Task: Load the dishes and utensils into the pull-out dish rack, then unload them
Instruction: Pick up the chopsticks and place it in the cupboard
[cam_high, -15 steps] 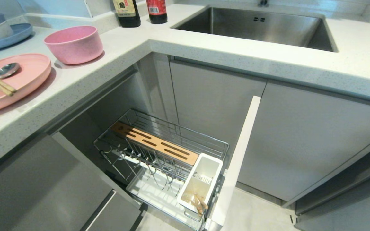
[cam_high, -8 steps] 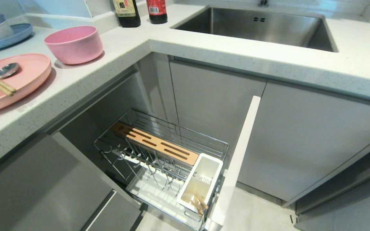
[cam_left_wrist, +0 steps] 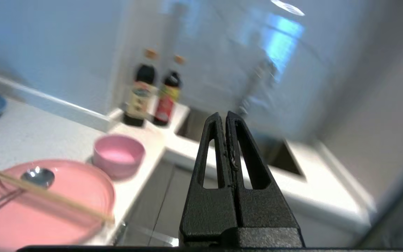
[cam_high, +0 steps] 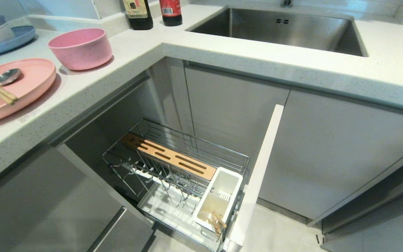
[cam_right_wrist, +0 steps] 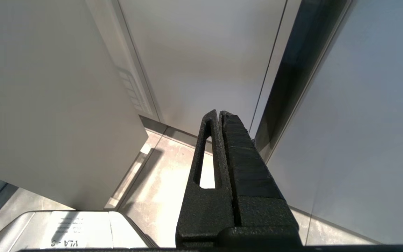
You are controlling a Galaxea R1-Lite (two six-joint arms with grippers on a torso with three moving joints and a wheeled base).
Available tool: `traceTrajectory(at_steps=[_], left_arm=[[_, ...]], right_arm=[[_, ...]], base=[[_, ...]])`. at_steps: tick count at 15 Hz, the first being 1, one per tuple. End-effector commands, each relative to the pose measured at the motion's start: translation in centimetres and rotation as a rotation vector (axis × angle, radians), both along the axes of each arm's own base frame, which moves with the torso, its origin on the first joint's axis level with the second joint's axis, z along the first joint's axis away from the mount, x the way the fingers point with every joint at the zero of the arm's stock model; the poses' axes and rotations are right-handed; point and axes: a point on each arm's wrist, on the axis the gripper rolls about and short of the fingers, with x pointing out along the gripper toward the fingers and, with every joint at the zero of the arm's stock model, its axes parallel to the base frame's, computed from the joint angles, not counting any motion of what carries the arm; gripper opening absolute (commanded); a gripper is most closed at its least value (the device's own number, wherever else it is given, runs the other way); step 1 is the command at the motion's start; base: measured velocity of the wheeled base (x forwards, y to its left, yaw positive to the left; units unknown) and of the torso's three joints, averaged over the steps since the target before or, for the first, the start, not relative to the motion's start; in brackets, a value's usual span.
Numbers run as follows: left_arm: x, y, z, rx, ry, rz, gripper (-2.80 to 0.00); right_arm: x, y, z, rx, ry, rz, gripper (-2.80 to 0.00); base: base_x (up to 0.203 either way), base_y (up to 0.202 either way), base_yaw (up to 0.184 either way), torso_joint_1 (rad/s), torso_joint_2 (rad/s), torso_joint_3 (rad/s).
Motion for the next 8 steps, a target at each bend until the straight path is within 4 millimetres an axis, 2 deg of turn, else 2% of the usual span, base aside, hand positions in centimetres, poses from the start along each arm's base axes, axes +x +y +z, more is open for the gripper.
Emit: traceTrajectory(at_steps=[1, 2, 3, 5, 7, 8], left_arm=[[8.8, 1.2, 4.3, -0.115, 0.13, 0.056, -2.8], [11.1, 1.7, 5.4, -0.177, 0.161, 0.111, -2.8], [13.5, 2.3, 5.7, -0.24, 0.209, 0.189, -2.8], [18.4, 2.8, 4.8, -0.361, 0.334, 0.366, -2.8], [21.2, 2.2, 3.9, -0.414, 0.412, 0.419, -2.8], [22.6, 1.9, 3.5, -0.387, 0.449, 0.445, -2.8]], right_arm=[[0.0, 0.0, -0.1, 0.0, 0.002, 0.0, -2.8], [0.0, 0.0, 0.0, 0.0, 0.001, 0.0, -2.8], [0.0, 0.0, 0.0, 0.0, 0.001, 0.0, -2.8], [0.0, 0.0, 0.0, 0.0, 0.001, 0.0, -2.8], [0.0, 0.0, 0.0, 0.0, 0.001, 0.001, -2.8], [0.0, 0.0, 0.0, 0.0, 0.002, 0.001, -2.8]], base=[[0.0, 0.0, 0.0, 0.0, 0.0, 0.0], [0.0, 0.0, 0.0, 0.0, 0.0, 0.0], [0.0, 0.0, 0.0, 0.0, 0.0, 0.0], [0.0, 0.0, 0.0, 0.0, 0.0, 0.0], [0.0, 0.0, 0.0, 0.0, 0.0, 0.0], [0.0, 0.0, 0.0, 0.0, 0.0, 0.0]])
